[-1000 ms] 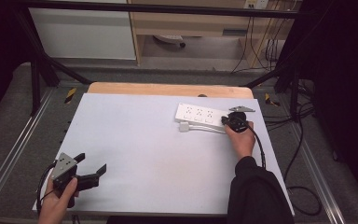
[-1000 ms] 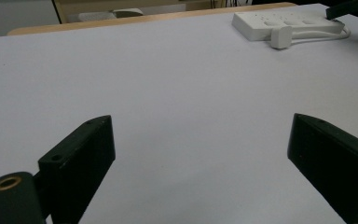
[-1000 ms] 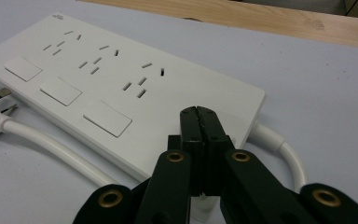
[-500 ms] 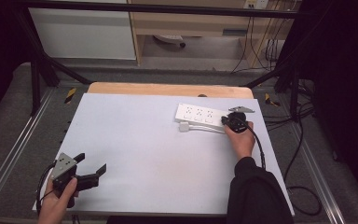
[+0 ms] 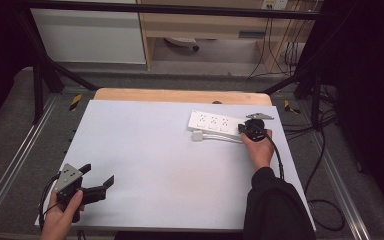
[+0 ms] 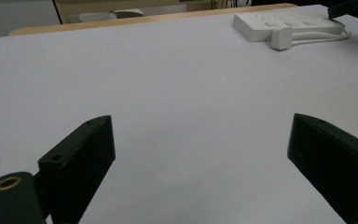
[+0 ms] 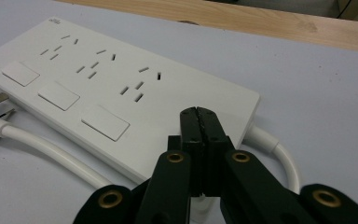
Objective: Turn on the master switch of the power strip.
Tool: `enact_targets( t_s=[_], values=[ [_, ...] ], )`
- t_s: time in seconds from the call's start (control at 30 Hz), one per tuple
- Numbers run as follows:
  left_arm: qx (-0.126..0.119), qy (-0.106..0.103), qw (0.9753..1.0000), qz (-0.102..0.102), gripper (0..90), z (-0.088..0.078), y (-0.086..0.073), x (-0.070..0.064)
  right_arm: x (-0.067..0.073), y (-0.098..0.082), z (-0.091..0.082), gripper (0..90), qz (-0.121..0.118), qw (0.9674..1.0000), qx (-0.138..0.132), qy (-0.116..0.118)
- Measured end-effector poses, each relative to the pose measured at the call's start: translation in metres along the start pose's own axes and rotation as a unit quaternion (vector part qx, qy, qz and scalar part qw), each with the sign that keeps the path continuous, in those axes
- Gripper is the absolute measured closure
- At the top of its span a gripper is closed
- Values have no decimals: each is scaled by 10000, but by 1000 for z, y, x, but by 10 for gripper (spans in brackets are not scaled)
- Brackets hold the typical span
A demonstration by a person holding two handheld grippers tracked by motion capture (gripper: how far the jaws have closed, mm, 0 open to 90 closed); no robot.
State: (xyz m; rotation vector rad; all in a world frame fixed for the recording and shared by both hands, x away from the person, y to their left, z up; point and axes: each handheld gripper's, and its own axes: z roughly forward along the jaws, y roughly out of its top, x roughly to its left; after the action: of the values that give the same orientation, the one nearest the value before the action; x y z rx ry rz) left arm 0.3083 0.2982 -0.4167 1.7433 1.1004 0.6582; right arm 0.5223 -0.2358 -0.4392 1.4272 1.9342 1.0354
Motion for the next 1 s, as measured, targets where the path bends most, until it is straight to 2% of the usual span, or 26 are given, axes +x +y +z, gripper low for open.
enact_targets(
  t_s=[0.67,0.83,1.0],
  values=[
    [0,2,10000,-9,75,0,0,0,0,2,-3,882,88,9999,-60,44],
    [1,6,10000,-11,75,0,0,0,0,4,-6,823,162,9998,-69,89],
    [-8,7,10000,-16,75,0,0,1,2,6,-8,723,168,9996,-49,219]
  ],
)
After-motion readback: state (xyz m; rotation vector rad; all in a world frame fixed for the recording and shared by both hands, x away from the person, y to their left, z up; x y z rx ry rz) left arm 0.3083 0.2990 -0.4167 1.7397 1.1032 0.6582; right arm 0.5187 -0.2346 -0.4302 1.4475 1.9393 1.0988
